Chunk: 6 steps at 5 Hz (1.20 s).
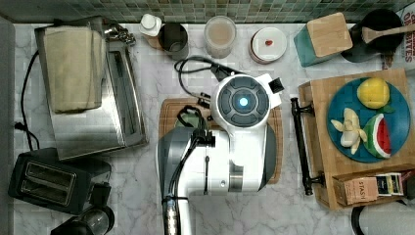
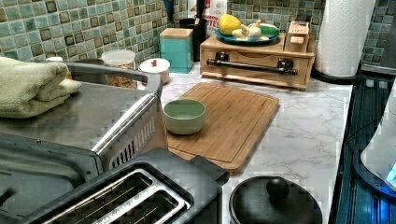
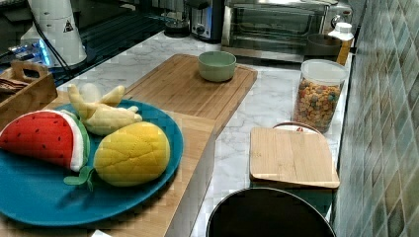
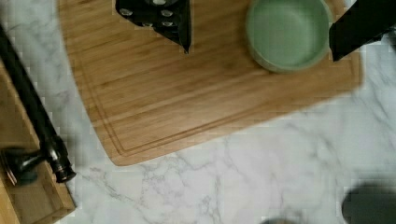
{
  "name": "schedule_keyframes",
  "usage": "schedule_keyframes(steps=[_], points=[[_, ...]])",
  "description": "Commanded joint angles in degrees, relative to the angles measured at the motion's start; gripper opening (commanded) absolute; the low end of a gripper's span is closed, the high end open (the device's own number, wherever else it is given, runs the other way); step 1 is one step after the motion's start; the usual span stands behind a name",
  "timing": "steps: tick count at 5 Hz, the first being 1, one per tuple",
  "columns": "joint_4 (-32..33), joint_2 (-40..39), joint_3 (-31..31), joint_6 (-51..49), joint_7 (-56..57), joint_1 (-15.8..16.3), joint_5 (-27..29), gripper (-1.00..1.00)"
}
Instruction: Open the drawer.
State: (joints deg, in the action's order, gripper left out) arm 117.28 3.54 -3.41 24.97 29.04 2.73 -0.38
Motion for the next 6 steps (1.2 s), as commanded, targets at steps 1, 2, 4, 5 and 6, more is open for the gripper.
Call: schedule_keyframes(steps=[1,2,4,5,6], points=[[12.5,5.3,-7.0,11.5,25.3,-5.2,-3.1,1.0],[14.9,6.2,-7.2,14.3,26.9,-6.0,-7.3,1.0],[20.7,7.3,-9.1,23.5,30.6,-7.0,-14.0,1.0],[23.9,7.3,-8.4,28.1,29.1,-7.6,-16.1,1.0],[23.6,4.3,-8.1,29.5,25.8,-8.1,-17.9,1.0]])
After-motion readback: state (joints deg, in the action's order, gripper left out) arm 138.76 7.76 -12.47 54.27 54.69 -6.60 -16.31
